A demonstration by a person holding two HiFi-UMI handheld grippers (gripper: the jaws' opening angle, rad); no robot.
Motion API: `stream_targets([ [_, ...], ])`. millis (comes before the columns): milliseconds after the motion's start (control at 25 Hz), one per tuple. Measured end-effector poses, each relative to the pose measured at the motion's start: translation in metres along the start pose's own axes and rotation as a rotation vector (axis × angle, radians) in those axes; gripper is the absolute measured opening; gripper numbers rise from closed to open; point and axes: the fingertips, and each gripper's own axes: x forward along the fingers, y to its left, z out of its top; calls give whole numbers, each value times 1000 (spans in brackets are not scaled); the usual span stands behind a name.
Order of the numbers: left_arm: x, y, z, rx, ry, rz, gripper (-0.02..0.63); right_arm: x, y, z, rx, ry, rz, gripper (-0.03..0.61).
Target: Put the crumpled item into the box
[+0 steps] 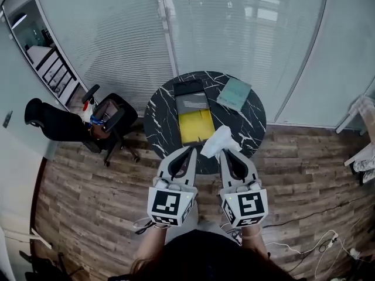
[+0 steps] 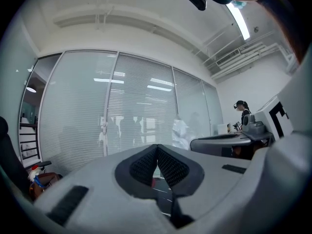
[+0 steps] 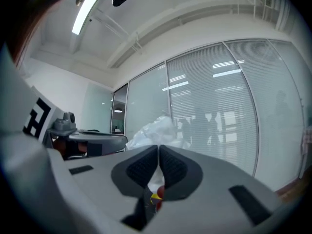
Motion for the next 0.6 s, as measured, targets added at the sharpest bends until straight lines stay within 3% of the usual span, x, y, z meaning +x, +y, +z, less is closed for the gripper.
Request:
stream_targets([
  [600,50,43,-9,-11,-3,11,26,65,-17,-11,25,32,7,29],
])
